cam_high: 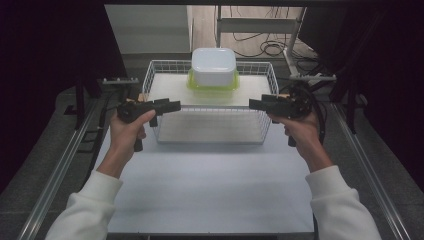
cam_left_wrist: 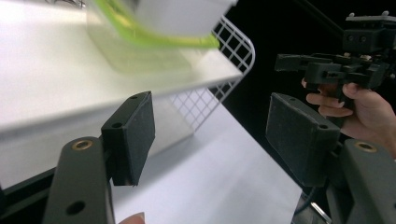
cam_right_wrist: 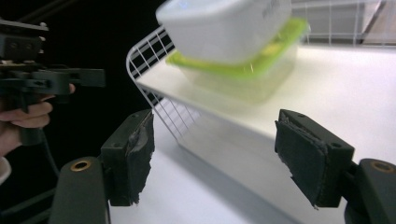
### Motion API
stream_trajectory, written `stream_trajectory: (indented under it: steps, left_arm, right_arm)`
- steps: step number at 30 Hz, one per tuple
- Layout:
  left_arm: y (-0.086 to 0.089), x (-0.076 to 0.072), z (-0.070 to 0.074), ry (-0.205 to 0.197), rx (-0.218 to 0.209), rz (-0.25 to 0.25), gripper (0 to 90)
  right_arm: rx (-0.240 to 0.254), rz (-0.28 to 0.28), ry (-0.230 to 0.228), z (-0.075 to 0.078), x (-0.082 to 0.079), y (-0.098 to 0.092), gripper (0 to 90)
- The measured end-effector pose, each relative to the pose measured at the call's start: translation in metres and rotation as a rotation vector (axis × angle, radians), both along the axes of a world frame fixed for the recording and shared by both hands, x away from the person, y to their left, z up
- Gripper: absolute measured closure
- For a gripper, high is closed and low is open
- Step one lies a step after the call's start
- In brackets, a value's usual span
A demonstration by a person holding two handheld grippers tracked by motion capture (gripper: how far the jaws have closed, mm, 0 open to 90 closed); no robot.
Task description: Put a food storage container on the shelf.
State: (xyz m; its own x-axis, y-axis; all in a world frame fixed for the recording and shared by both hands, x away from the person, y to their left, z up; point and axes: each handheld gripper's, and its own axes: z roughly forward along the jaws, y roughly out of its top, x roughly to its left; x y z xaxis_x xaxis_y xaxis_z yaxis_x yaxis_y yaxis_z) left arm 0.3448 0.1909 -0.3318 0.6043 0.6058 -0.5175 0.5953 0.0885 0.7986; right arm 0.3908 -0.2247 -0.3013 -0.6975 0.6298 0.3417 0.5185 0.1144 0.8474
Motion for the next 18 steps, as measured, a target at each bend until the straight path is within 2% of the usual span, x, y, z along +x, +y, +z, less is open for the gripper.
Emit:
stream_trajectory:
  steps: [2,3,4,6,7,8,11,12,13,15,16,17,18]
  left_arm:
    - [0.000,-0.009,-0.012,-0.006,0.017,0.002,31.7]
    - [-0.001,-0.014,-0.020,0.000,0.024,0.002,31.7]
    - [0.000,-0.020,-0.033,0.010,0.036,0.003,31.6]
    - [-0.002,-0.027,-0.049,0.029,0.061,0.007,31.6]
    - [-0.002,-0.031,-0.056,0.031,0.083,0.009,31.8]
    - [-0.002,-0.031,-0.056,0.031,0.083,0.009,31.9]
    - [-0.005,-0.044,-0.081,0.046,0.150,0.002,31.8]
    - [-0.006,-0.051,-0.094,0.057,0.187,-0.005,31.1]
    - [-0.006,-0.051,-0.094,0.057,0.187,-0.005,30.7]
    - [-0.006,-0.060,-0.107,0.073,0.197,-0.009,30.6]
    - [-0.006,-0.068,-0.119,0.087,0.217,-0.018,29.9]
    - [-0.005,-0.073,-0.125,0.091,0.224,-0.014,29.6]
    - [-0.005,-0.073,-0.125,0.091,0.224,-0.014,29.5]
  right_arm:
    - [-0.004,0.001,0.001,-0.012,-0.008,-0.002,28.3]
    - [-0.005,0.000,-0.001,-0.020,-0.013,-0.004,28.3]
    - [-0.001,0.005,0.004,-0.035,-0.022,-0.008,28.3]
    - [-0.007,0.007,0.008,-0.050,-0.031,-0.014,28.3]
    - [-0.014,0.010,0.011,-0.056,-0.036,-0.018,28.3]
    - [-0.014,0.010,0.011,-0.056,-0.036,-0.018,28.3]
    - [-0.028,0.003,0.011,-0.073,-0.052,-0.029,28.3]
    - [-0.034,0.004,0.021,-0.085,-0.061,-0.036,28.3]
    - [-0.044,0.002,0.025,-0.090,-0.066,-0.039,28.3]
    - [-0.054,0.000,0.027,-0.096,-0.071,-0.041,28.3]
    - [-0.072,-0.003,0.042,-0.107,-0.079,-0.046,28.3]
    - [-0.076,-0.006,0.049,-0.113,-0.083,-0.049,28.3]
    - [-0.076,-0.006,0.049,-0.113,-0.083,-0.049,28.3]
